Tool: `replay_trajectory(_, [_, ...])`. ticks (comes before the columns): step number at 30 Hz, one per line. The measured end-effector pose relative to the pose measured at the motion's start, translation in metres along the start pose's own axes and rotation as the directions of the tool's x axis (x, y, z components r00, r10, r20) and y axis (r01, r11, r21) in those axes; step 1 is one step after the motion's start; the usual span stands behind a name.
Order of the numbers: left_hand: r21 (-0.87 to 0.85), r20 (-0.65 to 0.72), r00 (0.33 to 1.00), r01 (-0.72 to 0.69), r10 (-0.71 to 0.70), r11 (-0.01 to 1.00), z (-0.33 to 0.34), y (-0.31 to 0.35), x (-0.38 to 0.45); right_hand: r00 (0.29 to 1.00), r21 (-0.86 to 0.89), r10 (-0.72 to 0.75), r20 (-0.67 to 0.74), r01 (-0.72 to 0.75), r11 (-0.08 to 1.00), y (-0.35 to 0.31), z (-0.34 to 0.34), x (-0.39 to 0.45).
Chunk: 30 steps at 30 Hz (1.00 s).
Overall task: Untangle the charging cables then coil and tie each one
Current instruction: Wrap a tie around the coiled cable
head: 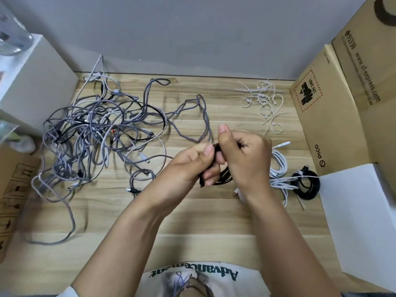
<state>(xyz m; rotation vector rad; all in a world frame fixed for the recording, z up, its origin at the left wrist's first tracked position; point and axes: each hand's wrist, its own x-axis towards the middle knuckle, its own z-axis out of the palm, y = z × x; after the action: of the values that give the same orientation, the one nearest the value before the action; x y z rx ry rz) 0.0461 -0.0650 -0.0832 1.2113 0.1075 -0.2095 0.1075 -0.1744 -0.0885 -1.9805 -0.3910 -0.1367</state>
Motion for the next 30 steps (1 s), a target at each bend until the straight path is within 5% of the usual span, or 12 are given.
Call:
replay_trajectory(3, [0.050,-0.061,0.998,0.013,-0.010,0.999,-0.007,-0.009,0.011,0.997,-0.026,0.020,0.081,-0.018,0.999,0.018,0.000,0.029])
replay_trajectory(6, [0.008,-0.109,0.994,0.026,-0.025,1.000,-0.013,-0.014,0.016,0.953,0.147,0.301,0.017,-0.301,0.942,0.054,-0.005,0.069])
replay_trajectory(11, [-0.082,-0.120,0.991,0.052,-0.062,0.995,-0.023,-0.016,0.020,0.683,0.069,0.668,-0.295,-0.682,0.728,0.152,-0.019,0.120])
replay_trajectory(14, [-0.142,-0.125,0.989,0.059,-0.077,0.988,-0.026,-0.015,0.022,0.503,-0.079,0.756,-0.419,-0.849,0.522,0.183,-0.026,0.125])
replay_trajectory(20, [-0.204,-0.127,0.990,0.038,-0.065,0.978,-0.027,-0.013,0.023,0.394,-0.304,0.809,-0.436,-0.911,0.279,0.210,-0.030,0.114])
replay_trajectory(26, [-0.176,-0.148,0.984,0.072,-0.099,0.982,-0.030,-0.010,0.018,0.451,-0.276,0.758,-0.472,-0.892,0.358,0.216,-0.035,0.110])
replay_trajectory(30, [-0.202,-0.183,0.977,0.071,-0.108,0.977,-0.027,-0.007,0.012,0.409,0.242,0.776,-0.480,-0.789,0.565,0.207,-0.036,0.109])
